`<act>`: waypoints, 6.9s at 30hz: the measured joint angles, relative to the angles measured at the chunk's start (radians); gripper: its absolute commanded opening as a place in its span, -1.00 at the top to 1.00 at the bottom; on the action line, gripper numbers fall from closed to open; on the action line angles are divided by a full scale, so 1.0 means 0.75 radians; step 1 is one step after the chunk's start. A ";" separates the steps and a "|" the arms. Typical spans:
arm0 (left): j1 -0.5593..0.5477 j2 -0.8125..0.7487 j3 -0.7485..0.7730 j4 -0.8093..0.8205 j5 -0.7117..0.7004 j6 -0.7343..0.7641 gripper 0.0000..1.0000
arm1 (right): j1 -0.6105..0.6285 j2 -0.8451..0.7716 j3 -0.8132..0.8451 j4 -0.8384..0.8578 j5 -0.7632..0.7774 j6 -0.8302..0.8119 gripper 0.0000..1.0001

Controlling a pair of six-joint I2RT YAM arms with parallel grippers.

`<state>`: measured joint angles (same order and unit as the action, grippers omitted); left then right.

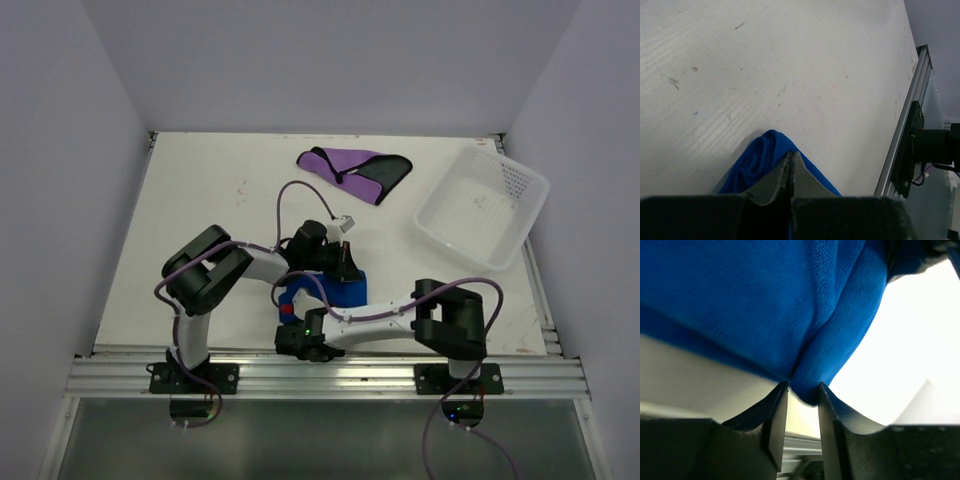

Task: Roll the towels
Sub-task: Roll the towel

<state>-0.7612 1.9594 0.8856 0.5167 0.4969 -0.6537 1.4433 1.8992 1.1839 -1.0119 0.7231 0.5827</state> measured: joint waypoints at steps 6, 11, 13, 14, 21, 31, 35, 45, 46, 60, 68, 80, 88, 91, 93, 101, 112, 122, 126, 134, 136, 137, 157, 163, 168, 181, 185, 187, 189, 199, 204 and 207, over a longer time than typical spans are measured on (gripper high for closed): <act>-0.009 -0.007 0.000 0.001 -0.071 -0.013 1.00 | 0.001 -0.238 -0.082 0.160 -0.145 0.125 0.24; -0.009 -0.018 -0.001 -0.001 -0.142 -0.019 1.00 | 0.004 -0.394 -0.209 0.274 -0.221 0.197 0.22; -0.009 -0.023 -0.005 -0.002 -0.159 -0.020 1.00 | 0.004 -0.426 -0.242 0.292 -0.228 0.219 0.22; -0.009 -0.027 -0.009 -0.001 -0.168 -0.020 1.00 | 0.004 -0.438 -0.255 0.300 -0.230 0.229 0.22; -0.009 -0.055 -0.034 -0.005 -0.223 -0.020 1.00 | 0.004 -0.607 -0.396 0.371 -0.250 0.297 0.20; -0.009 -0.081 -0.052 -0.020 -0.267 -0.019 1.00 | -0.041 -0.965 -0.575 0.485 -0.226 0.378 0.04; -0.009 -0.102 -0.071 -0.024 -0.291 -0.019 1.00 | -0.146 -1.060 -0.670 0.551 -0.260 0.409 0.03; -0.010 -0.127 -0.093 -0.038 -0.325 -0.018 1.00 | -0.472 -1.273 -0.797 0.726 -0.422 0.432 -0.08; -0.010 -0.133 -0.102 -0.037 -0.329 -0.018 1.00 | -0.512 -1.275 -0.812 0.748 -0.455 0.433 -0.09; -0.020 -0.179 -0.175 0.002 -0.364 -0.022 1.00 | -0.759 -1.116 -0.920 0.990 -0.778 0.456 -0.14; -0.030 -0.190 -0.187 0.002 -0.378 -0.022 1.00 | -0.764 -1.011 -1.004 1.151 -0.870 0.469 -0.12; -0.036 -0.223 -0.212 -0.013 -0.409 -0.023 1.00 | -0.765 -0.984 -1.047 1.260 -0.910 0.464 0.44; -0.037 -0.243 -0.207 -0.062 -0.431 -0.021 1.00 | -0.717 -0.979 -1.025 1.238 -0.865 0.415 0.83; -0.037 -0.252 -0.174 -0.133 -0.433 -0.021 1.00 | -0.638 -0.975 -0.985 1.178 -0.779 0.382 0.93; -0.037 -0.258 -0.155 -0.184 -0.437 -0.020 1.00 | -0.574 -0.954 -0.944 1.130 -0.708 0.360 0.98; 0.005 -0.318 -0.111 -0.356 -0.453 -0.009 1.00 | -0.417 -0.883 -0.858 1.032 -0.518 0.317 1.00; 0.078 -0.435 -0.013 -0.498 -0.366 -0.011 1.00 | -0.278 -0.835 -0.797 0.941 -0.338 0.268 1.00; 0.078 -0.522 0.081 -0.561 -0.299 -0.035 1.00 | -0.163 -0.786 -0.770 0.895 -0.106 0.267 1.00; 0.077 -0.523 0.082 -0.562 -0.270 -0.062 1.00 | -0.115 -0.754 -0.742 0.871 -0.022 0.269 1.00; 0.018 -0.492 0.079 -0.498 -0.233 -0.128 1.00 | -0.037 -0.661 -0.654 0.783 0.127 0.301 1.00; -0.006 -0.463 0.078 -0.485 -0.222 -0.140 1.00 | -0.020 -0.633 -0.634 0.757 0.149 0.314 1.00; -0.019 -0.450 0.075 -0.479 -0.217 -0.150 1.00 | -0.013 -0.619 -0.625 0.746 0.163 0.320 1.00; -0.089 -0.388 -0.001 -0.438 -0.220 -0.216 1.00 | 0.120 -0.203 -0.287 0.344 0.386 0.490 1.00; -0.098 -0.388 -0.026 -0.424 -0.233 -0.228 1.00 | 0.140 -0.077 -0.186 0.192 0.434 0.563 1.00; -0.103 -0.388 -0.107 -0.398 -0.238 -0.246 1.00 | 0.158 -0.013 -0.131 0.101 0.456 0.595 1.00; -0.104 -0.388 -0.251 -0.289 -0.254 -0.306 1.00 | 0.185 0.130 -0.021 -0.034 0.487 0.609 1.00; -0.104 -0.389 -0.281 -0.258 -0.264 -0.332 1.00 | 0.190 0.149 -0.007 -0.047 0.487 0.599 1.00; -0.104 -0.389 -0.300 -0.230 -0.270 -0.342 1.00 | 0.191 0.150 -0.006 -0.051 0.485 0.594 0.94; -0.104 -0.392 -0.318 -0.207 -0.279 -0.356 1.00 | 0.191 0.150 -0.005 -0.051 0.485 0.592 0.75; -0.113 -0.392 -0.362 -0.134 -0.323 -0.362 1.00 | 0.191 0.144 -0.004 -0.046 0.479 0.570 0.36; -0.118 -0.391 -0.384 -0.101 -0.348 -0.362 1.00 | 0.191 0.118 -0.005 -0.040 0.461 0.553 0.21; -0.124 -0.391 -0.394 -0.091 -0.366 -0.362 1.00 | 0.191 0.041 -0.022 -0.014 0.418 0.533 0.18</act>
<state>-0.8539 1.6661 0.5900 0.4488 0.2222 -0.9249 1.5867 1.9297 1.1671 -1.0222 1.0367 0.9825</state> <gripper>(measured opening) 0.005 0.397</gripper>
